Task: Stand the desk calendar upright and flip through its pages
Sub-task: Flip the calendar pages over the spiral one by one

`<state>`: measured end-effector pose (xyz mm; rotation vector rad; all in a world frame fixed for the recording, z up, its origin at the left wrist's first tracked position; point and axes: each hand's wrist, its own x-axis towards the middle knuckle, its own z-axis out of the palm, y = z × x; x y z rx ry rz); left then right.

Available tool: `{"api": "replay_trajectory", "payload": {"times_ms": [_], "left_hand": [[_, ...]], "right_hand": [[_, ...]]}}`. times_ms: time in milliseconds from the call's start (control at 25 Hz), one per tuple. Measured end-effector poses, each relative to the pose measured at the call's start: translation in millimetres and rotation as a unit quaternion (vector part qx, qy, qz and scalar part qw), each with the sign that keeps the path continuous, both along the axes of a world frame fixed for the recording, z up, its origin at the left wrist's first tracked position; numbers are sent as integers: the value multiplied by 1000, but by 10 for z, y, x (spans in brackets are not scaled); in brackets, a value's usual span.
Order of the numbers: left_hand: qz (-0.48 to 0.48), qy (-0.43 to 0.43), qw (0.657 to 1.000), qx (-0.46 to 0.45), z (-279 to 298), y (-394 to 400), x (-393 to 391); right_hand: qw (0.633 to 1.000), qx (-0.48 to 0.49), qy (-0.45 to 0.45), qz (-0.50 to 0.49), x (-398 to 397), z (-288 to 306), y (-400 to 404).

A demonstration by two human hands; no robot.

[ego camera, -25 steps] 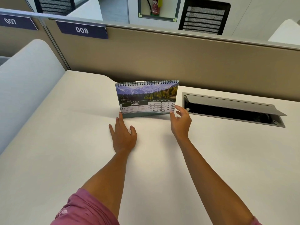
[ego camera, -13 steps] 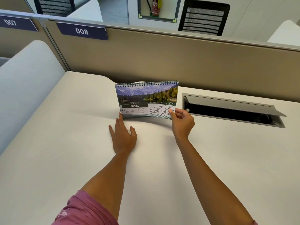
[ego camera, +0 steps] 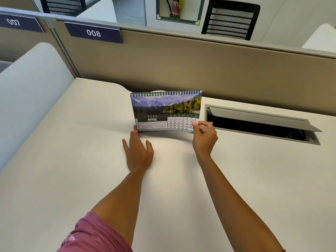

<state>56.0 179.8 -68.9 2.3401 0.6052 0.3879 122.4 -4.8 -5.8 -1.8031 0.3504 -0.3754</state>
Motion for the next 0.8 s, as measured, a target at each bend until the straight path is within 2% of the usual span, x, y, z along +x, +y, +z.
{"api": "replay_trajectory", "payload": {"times_ms": [240, 320, 480, 640, 800], "left_hand": [[-2, 2, 1000, 7, 24, -5, -13], [1, 5, 1000, -6, 67, -20, -29], [-2, 1, 1000, -12, 87, -8, -42], [6, 10, 999, -41, 170, -48, -57], [-1, -12, 999, -43, 128, -28, -51]], "right_hand": [[999, 30, 7, 17, 34, -23, -17], [995, 75, 33, 53, 55, 9, -48], [961, 203, 106, 154, 49, 198, -123], [932, 218, 156, 245, 26, 355, -226], [917, 225, 172, 283, 11, 500, -289]]}}
